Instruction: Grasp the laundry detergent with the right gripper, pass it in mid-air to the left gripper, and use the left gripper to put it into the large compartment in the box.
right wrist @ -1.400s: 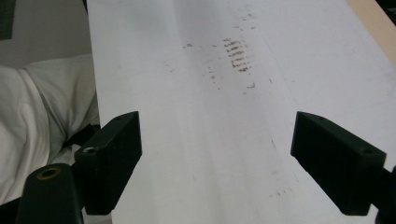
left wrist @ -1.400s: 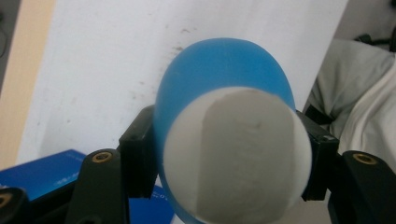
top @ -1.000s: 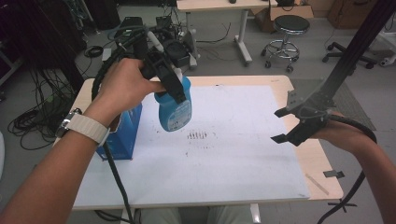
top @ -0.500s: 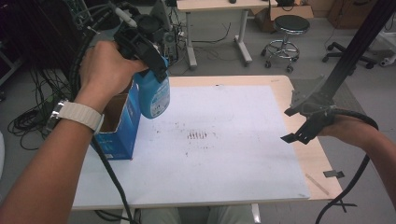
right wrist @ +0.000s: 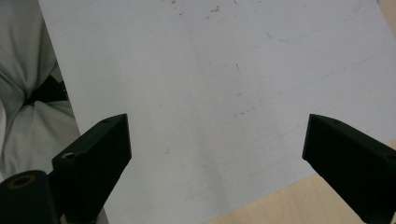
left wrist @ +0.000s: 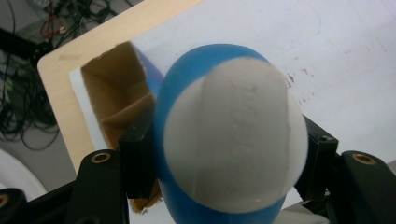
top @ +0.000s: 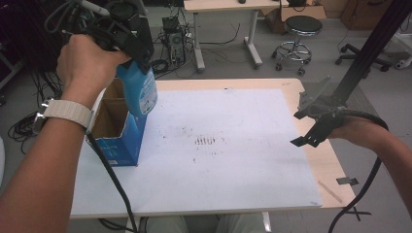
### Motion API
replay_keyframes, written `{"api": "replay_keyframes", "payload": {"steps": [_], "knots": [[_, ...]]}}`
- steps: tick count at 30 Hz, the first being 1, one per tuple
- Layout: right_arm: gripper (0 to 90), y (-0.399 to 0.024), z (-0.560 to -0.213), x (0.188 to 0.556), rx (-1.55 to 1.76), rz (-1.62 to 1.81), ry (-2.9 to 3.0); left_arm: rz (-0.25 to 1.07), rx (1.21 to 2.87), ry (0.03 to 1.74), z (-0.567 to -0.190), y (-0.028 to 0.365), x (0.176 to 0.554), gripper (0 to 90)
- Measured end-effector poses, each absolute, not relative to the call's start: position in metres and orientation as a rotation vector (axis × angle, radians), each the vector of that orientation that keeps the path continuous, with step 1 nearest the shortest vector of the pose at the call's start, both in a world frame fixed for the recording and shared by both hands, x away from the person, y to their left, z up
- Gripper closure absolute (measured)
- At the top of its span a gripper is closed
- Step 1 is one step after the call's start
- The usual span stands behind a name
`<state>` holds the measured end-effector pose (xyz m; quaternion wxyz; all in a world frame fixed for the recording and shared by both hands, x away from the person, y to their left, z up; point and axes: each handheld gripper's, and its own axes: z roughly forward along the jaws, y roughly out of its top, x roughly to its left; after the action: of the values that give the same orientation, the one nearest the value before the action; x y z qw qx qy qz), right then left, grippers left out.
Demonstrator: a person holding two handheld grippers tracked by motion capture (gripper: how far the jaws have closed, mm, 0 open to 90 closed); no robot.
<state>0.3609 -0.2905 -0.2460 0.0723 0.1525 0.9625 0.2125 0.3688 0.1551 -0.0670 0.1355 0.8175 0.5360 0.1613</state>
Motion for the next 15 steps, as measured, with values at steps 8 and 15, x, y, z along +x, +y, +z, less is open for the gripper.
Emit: {"api": "replay_keyframes", "payload": {"steps": [8,15], "knots": [[8.2,-0.287,-0.245,0.363,0.431,0.621,2.899,0.479,2.246,1.726,-0.066,0.189,0.368,37.9],[8.4,-0.287,-0.244,0.363,0.435,0.630,2.887,0.485,2.159,1.832,-0.071,0.213,0.375,37.9]]}}
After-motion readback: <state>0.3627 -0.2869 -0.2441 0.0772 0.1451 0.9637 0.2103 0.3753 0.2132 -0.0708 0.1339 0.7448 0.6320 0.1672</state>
